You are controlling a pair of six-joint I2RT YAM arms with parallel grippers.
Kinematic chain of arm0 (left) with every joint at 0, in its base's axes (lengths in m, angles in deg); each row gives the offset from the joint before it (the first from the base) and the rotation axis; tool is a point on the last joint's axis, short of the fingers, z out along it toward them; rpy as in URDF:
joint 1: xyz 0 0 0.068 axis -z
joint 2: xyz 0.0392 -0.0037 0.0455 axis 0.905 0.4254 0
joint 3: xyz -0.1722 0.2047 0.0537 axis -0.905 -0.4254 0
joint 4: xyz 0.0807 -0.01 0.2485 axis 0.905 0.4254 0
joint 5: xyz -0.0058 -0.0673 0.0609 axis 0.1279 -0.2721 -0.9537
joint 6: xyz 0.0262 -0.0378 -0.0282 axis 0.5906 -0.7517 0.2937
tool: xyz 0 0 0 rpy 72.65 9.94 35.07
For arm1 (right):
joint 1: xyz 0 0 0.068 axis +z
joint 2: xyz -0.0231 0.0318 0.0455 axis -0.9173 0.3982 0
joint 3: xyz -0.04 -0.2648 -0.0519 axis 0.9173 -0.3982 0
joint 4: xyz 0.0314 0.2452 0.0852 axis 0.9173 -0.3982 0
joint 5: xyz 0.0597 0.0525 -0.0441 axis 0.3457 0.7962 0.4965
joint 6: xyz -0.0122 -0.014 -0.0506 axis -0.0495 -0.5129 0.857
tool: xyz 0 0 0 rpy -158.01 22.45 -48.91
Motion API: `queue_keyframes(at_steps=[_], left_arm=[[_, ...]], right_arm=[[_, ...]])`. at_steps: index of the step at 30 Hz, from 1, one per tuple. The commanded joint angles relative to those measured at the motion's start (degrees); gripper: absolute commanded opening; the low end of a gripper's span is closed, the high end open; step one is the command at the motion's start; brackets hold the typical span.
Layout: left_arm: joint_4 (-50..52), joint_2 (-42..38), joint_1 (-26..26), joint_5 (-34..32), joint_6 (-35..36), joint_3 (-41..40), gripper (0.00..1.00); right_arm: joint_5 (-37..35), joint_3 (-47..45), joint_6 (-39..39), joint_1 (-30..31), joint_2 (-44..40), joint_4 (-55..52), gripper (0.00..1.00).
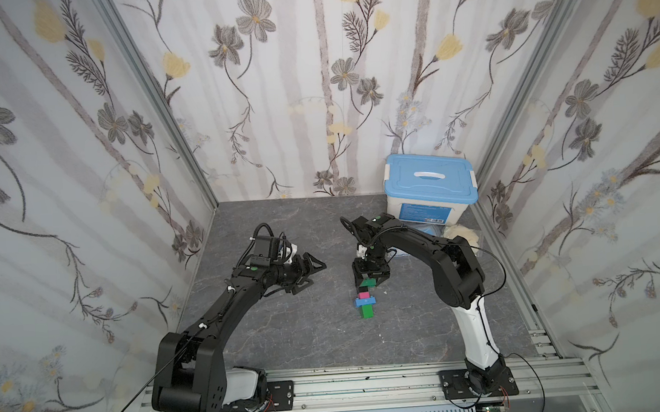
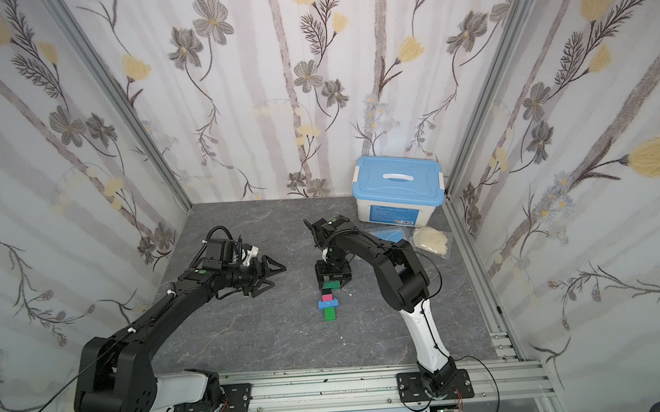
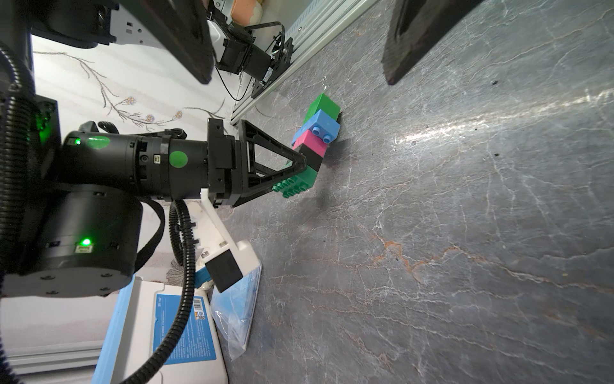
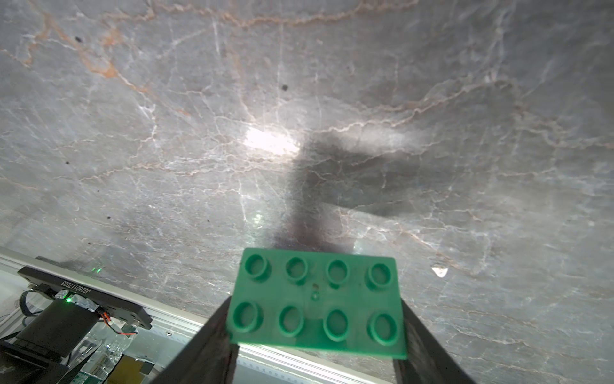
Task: Assemble the letter f with lego
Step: Place the lego brick at the center of the board.
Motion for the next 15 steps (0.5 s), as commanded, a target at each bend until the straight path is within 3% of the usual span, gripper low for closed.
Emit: queue_keyframes(at_steps=[1, 15], left_arm=[[-1.8, -0.4, 0.0, 0.7, -0.1, -0.2, 0.82], [-2.2, -0.2, -0.1, 0.8, -0.2, -0.3, 0.83]], right_arm=[[-2.2, 0.5, -0.1, 0.0, 0.5, 0.8, 0.66], [-7.6, -2.7, -4.9, 2.0, 0.0, 8.5, 0.67]])
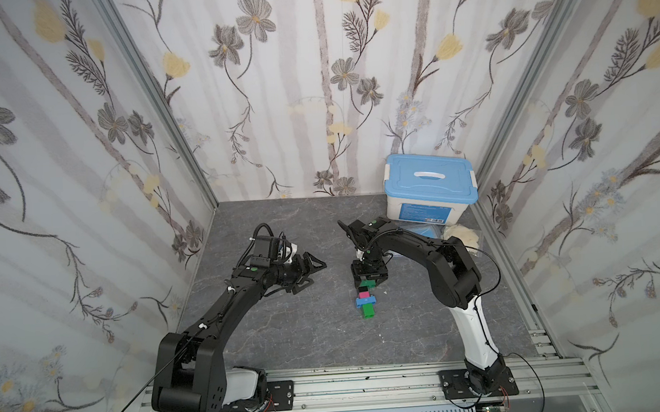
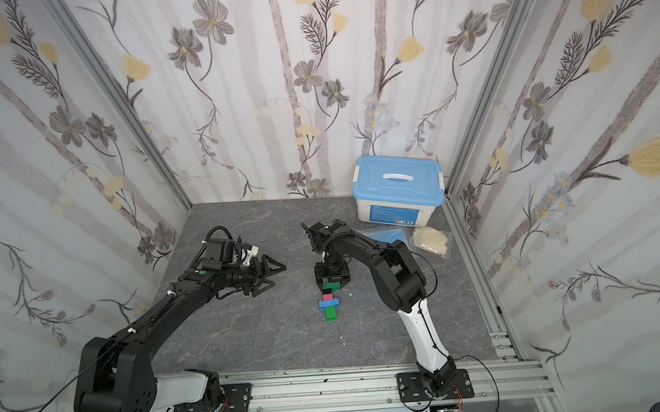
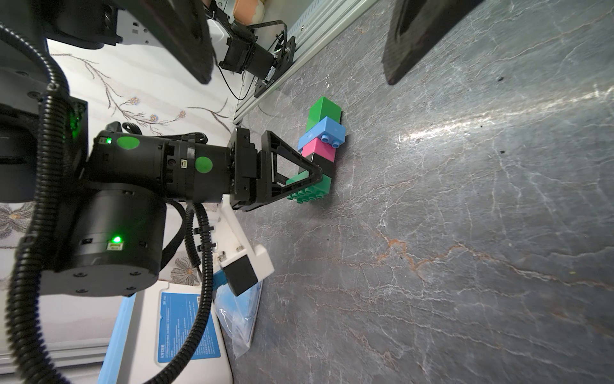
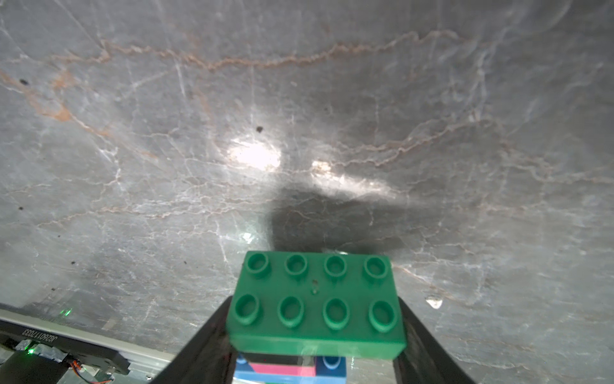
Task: Assemble the letter f with lego
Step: Place the lego brick at the center of the board, then reset both arms
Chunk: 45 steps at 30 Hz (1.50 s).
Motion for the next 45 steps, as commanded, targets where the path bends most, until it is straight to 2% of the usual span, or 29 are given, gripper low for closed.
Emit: queue_keyframes(at_steps=[1, 9, 19, 24, 26, 27, 30, 32, 34, 36, 38, 39, 40, 42, 43, 45], left_arm=[[-0.9, 0.0, 0.0, 0.5, 0.2, 0.0, 0.83], [-0.6, 0.7, 0.0, -0.1, 0.5, 0.2, 0.84], [1.3, 1.2, -0.3, -1.9, 2.3, 1.0, 0.87], [3.8, 1.2, -1.1, -4.3, 4.3, 2.3, 0.91], [5.0, 0.6, -1.3, -6.5, 5.5, 3.0, 0.98], [6.3, 0.4, -1.3, -8.7, 6.1, 3.6, 1.00], [10.4, 0.7, -1.1, -17.0, 6.7, 5.2, 1.00], [12.8, 0.0, -0.3, -25.8, 6.4, 6.2, 1.00], [14.2, -2.6, 2.9, -41.3, 6.3, 6.3, 1.00], [14.5, -3.8, 5.1, -55.3, 4.4, 5.5, 1.00], [13.7, -6.5, 6.0, -67.2, 4.1, 4.7, 1.00], [12.2, -7.3, 6.6, -72.8, 6.0, 4.0, 1.00], [10.4, -8.0, 6.7, -76.8, 8.6, 3.2, 1.00], [3.9, -9.8, 7.4, -83.6, 15.9, 0.1, 1.00], [-4.4, -10.9, 7.5, -83.8, 24.5, -3.7, 1.00], [-17.4, -12.2, 7.1, -85.0, 34.7, -11.2, 1.00]], right_arm=[[-3.2, -1.2, -2.1, 0.6, -0.9, 4.8, 0.68], [-4.9, -5.6, -3.9, 1.4, -2.5, 10.2, 0.77], [-7.4, -6.3, -3.6, 1.4, -6.1, 11.0, 0.86], [-9.3, -6.9, -2.4, 1.3, -11.4, 10.0, 0.90], [-12.2, -8.9, -1.6, 1.3, -15.8, 10.4, 0.93], [-13.5, -10.5, -1.1, 1.3, -18.7, 11.2, 0.99], [-20.3, -16.5, 1.5, 1.1, -28.5, 14.8, 1.00], [-24.3, -22.5, 3.8, 0.0, -36.8, 19.8, 1.00], [-28.7, -31.4, 5.8, -2.4, -47.3, 28.4, 1.00], [-27.9, -37.5, 8.4, -7.5, -54.4, 34.3, 1.00], [-33.6, -42.3, 10.2, -12.2, -60.1, 37.0, 1.00], [-37.2, -45.8, 12.9, -14.4, -63.4, 39.8, 1.00], [-38.0, -50.2, 16.4, -16.8, -66.8, 43.3, 1.00], [-35.3, -56.5, 21.9, -22.6, -71.4, 50.1, 1.00], [-33.3, -59.7, 25.5, -25.4, -72.5, 54.9, 1.00], [-30.6, -65.0, 29.5, -29.2, -71.7, 63.8, 1.00]])
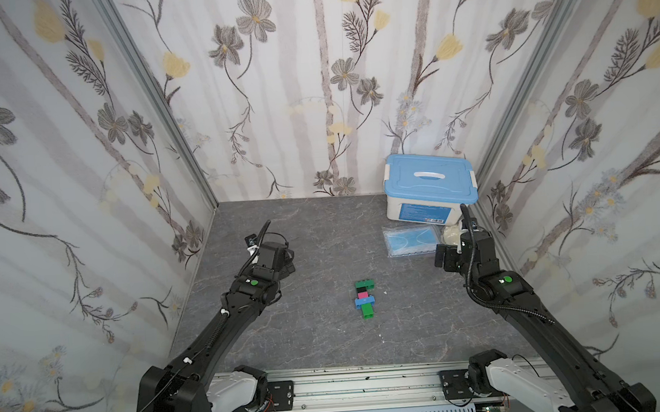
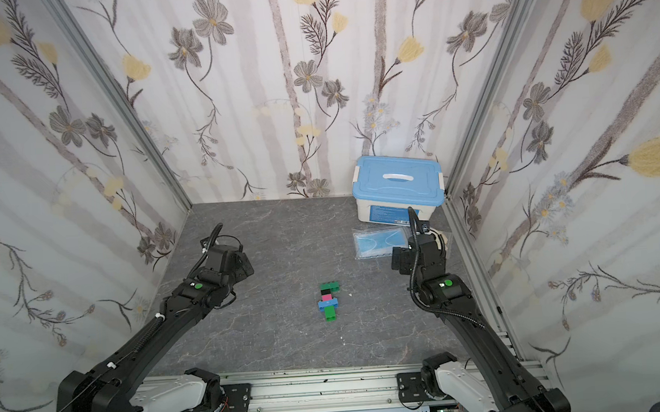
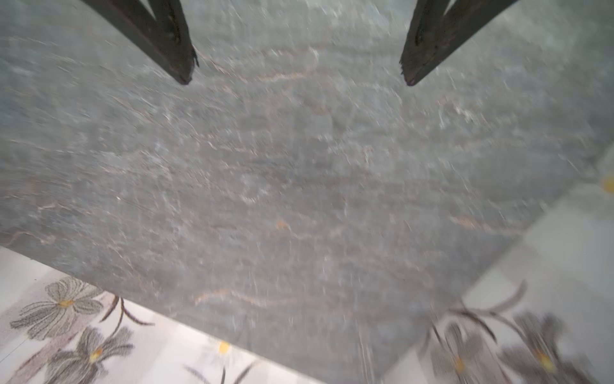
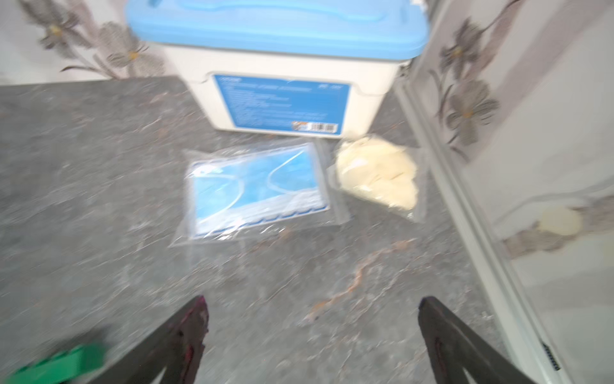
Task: Assemble the letter f with lego
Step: Reset both arms
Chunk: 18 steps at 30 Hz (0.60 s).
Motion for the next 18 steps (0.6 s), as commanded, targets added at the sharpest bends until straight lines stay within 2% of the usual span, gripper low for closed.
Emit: queue_keyframes(at_steps=[1, 3, 4, 5, 7, 8, 10, 11, 12, 13, 15, 16, 17, 18], left_arm=[[-22.2, -0.8, -1.6, -11.7, 16.9, -8.4, 1.00], [-30.8, 1.3, -6.6, -0.1, 16.8, -12.2, 1.00], [-31.5, 2.9, -8.4, 4.7, 18.4, -11.5, 1.00], [-35.8, 4.2, -8.4, 5.2, 20.5, -12.4, 1.00], [-49.4, 8.0, -8.9, 0.1, 22.4, -16.7, 1.00], [-48.1, 9.3, -9.4, 0.4, 23.9, -16.2, 1.00], [-59.7, 13.5, -10.3, 3.4, 28.5, -20.6, 1.00], [-63.8, 15.8, -10.3, 2.4, 30.5, -21.2, 1.00], [-66.0, 16.8, -11.4, 5.0, 29.0, -21.9, 1.00], [-71.8, 19.6, -14.4, 11.7, 27.1, -24.0, 1.00], [-86.3, 26.9, -18.8, 13.2, 23.0, -27.1, 1.00], [-76.9, 22.2, -20.5, 16.3, 20.3, -26.1, 1.00], [-72.7, 22.3, -20.7, 16.2, 20.2, -23.5, 1.00], [-72.3, 25.5, -20.0, 19.2, 23.2, -20.6, 1.00]], right_arm=[[6.2, -6.5, 9.2, -5.8, 2.1, 21.7, 1.00], [15.5, -6.9, 4.8, -9.8, 7.9, 26.2, 1.00], [17.7, -6.7, 4.4, -10.5, 11.2, 28.5, 1.00], [17.4, -7.2, 4.6, -10.5, 13.4, 31.7, 1.00], [15.3, -7.9, 4.4, -10.6, 18.6, 38.6, 1.00], [15.8, -6.3, 6.2, -10.6, 19.9, 37.4, 1.00], [15.1, -5.9, 8.2, -10.3, 22.0, 40.1, 1.00], [14.3, -5.9, 7.8, -10.4, 23.0, 41.5, 0.99], [15.2, -5.2, 8.7, -10.1, 22.9, 39.5, 1.00], [16.2, -6.3, 9.1, -10.1, 22.9, 41.7, 1.00], [17.5, -7.6, 8.9, -10.6, 22.2, 43.2, 1.00], [18.2, -8.7, 9.1, -10.6, 21.8, 44.8, 1.00], [18.5, -9.8, 9.3, -10.6, 21.3, 46.3, 1.00], [18.6, -10.6, 9.3, -10.6, 21.0, 47.5, 0.99]])
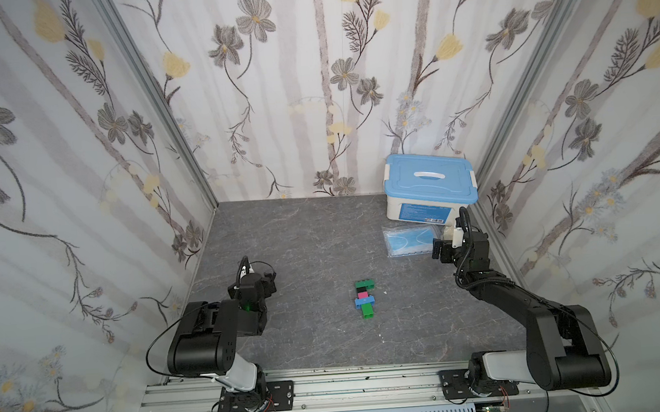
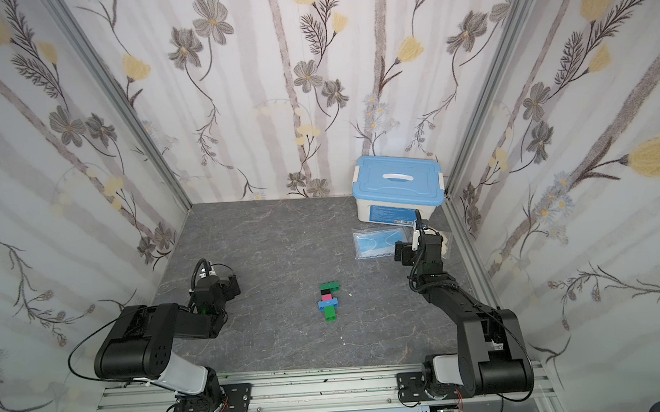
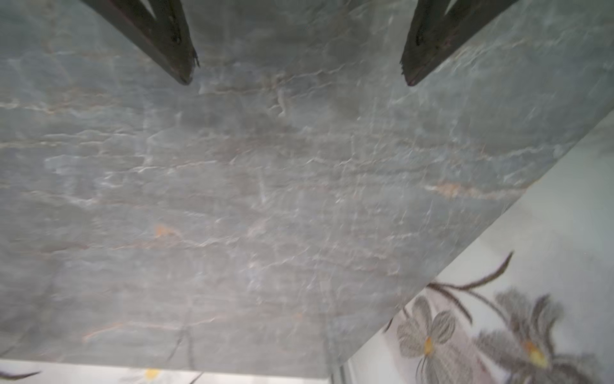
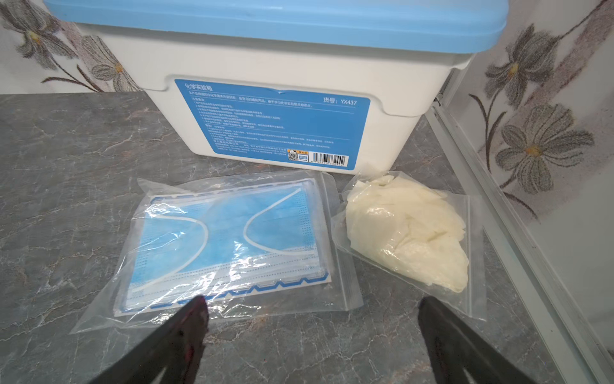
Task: Assemble the letter f with lego
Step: Reset both arms
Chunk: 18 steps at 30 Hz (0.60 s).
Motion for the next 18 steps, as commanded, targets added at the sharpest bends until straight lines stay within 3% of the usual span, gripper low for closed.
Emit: queue_keyframes(at_steps=[1, 2, 6, 9, 11, 14, 15, 17, 18], left_arm=[[0.3, -0.4, 0.5, 9.4, 1.5, 5.9, 1.00], [-4.1, 1.0, 0.0, 9.9, 1.6, 5.0, 1.00], [-1.4, 0.1, 0.0, 9.9, 1.3, 5.6, 1.00], [-3.2, 0.7, 0.1, 9.6, 1.5, 5.2, 1.00], [-2.6, 0.4, 0.1, 9.7, 1.5, 5.4, 1.00], [-3.0, 0.6, 0.1, 9.7, 1.5, 5.3, 1.00], [-2.2, 0.3, 0.1, 9.8, 1.4, 5.5, 1.00], [-2.2, 0.3, 0.1, 9.7, 1.5, 5.5, 1.00], [-2.7, 0.5, 0.1, 9.6, 1.5, 5.4, 1.00]], right_arm=[[2.0, -2.1, 1.8, 0.0, -1.0, 8.5, 1.00], [2.0, -2.8, 2.1, 0.2, -1.1, 9.6, 1.00], [2.4, -2.0, 2.6, 0.4, -1.0, 8.4, 0.99], [3.9, 3.3, 3.3, 0.5, 1.3, 1.2, 0.99], [3.2, 10.8, 4.0, 1.4, 5.5, -8.0, 0.99], [3.1, 37.4, 13.3, 7.8, 25.4, -39.2, 1.00], [2.9, 42.5, 17.1, 10.9, 29.8, -45.6, 0.99], [-0.3, 33.8, 19.3, 13.5, 24.1, -36.3, 1.00], [2.2, 26.7, 17.8, 11.6, 18.0, -28.3, 1.00]])
